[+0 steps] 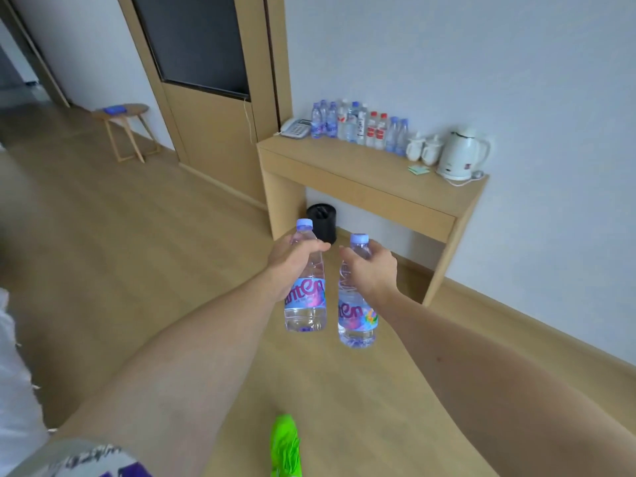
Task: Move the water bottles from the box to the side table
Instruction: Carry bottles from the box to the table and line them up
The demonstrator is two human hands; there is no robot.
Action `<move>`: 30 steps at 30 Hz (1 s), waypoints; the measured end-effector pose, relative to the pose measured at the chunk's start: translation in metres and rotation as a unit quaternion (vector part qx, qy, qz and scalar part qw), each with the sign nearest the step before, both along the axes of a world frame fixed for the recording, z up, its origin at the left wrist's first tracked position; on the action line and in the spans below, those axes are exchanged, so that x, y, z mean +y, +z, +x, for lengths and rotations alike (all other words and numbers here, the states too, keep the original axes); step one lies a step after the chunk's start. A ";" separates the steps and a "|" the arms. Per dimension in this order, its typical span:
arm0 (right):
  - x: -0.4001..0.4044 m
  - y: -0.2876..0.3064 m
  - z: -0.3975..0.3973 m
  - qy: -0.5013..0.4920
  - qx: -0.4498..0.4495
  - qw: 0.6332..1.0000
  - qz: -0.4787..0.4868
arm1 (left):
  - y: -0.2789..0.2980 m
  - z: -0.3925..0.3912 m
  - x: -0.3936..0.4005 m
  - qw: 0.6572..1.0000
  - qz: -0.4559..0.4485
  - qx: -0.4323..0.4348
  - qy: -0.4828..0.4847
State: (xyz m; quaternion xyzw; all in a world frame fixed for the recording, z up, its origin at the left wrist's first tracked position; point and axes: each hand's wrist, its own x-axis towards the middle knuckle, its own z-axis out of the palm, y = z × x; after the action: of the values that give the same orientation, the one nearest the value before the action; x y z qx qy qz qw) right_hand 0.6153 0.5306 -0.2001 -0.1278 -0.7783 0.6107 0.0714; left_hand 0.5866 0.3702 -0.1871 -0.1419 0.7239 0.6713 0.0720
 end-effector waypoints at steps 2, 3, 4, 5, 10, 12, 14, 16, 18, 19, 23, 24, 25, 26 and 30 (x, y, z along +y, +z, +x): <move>-0.013 -0.002 -0.041 0.009 0.004 1.000 0.003 | -0.005 -0.041 -0.014 1.000 0.006 -0.003 0.005; -0.020 -0.002 -0.063 0.011 0.003 1.000 0.000 | -0.008 -0.063 -0.021 1.000 0.013 -0.004 0.009; -0.028 -0.003 -0.086 0.011 0.001 1.000 -0.004 | -0.010 -0.086 -0.029 1.000 0.020 -0.005 0.010; -0.035 -0.002 -0.108 0.009 -0.002 1.000 -0.009 | -0.010 -0.110 -0.036 1.000 0.026 -0.006 0.006; -0.066 0.018 -0.214 -0.004 -0.008 1.000 -0.008 | 0.007 -0.234 -0.069 0.999 0.033 -0.004 -0.013; -0.074 0.026 -0.252 -0.014 0.002 1.000 0.002 | 0.016 -0.280 -0.078 0.999 0.034 0.002 -0.019; -0.080 0.031 -0.288 -0.022 0.003 1.000 -0.001 | 0.022 -0.321 -0.084 0.999 0.035 0.004 -0.019; -0.084 0.029 -0.320 -0.026 -0.002 1.000 0.000 | 0.021 -0.355 -0.087 0.999 0.038 0.001 -0.023; -0.087 0.025 -0.352 -0.028 -0.007 1.000 0.002 | 0.013 -0.387 -0.089 0.999 0.044 -0.002 -0.029; -0.087 0.023 -0.368 -0.029 -0.011 1.000 0.002 | 0.009 -0.402 -0.090 0.999 0.043 -0.003 -0.029; -0.087 0.006 -0.442 -0.037 -0.022 0.999 -0.010 | -0.006 -0.470 -0.089 0.999 0.034 -0.007 -0.036; -0.086 0.001 -0.462 -0.038 -0.021 0.999 -0.014 | -0.009 -0.489 -0.089 0.999 0.030 -0.007 -0.034; -0.084 -0.003 -0.485 -0.040 -0.019 0.999 -0.018 | -0.011 -0.510 -0.087 0.999 0.026 -0.005 -0.032; -0.082 -0.008 -0.508 -0.042 -0.016 0.999 -0.023 | -0.012 -0.531 -0.086 0.999 0.020 0.000 -0.031; -0.072 -0.015 -0.603 -0.040 -0.011 0.998 -0.052 | -0.010 -0.618 -0.076 0.999 -0.009 0.011 -0.040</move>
State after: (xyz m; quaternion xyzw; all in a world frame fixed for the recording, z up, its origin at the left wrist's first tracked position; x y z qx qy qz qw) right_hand 0.0125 0.4586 -0.2155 -0.1690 -0.7403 0.6457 0.0806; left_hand -0.0316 0.2941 -0.1968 -0.1060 0.7356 0.6630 0.0896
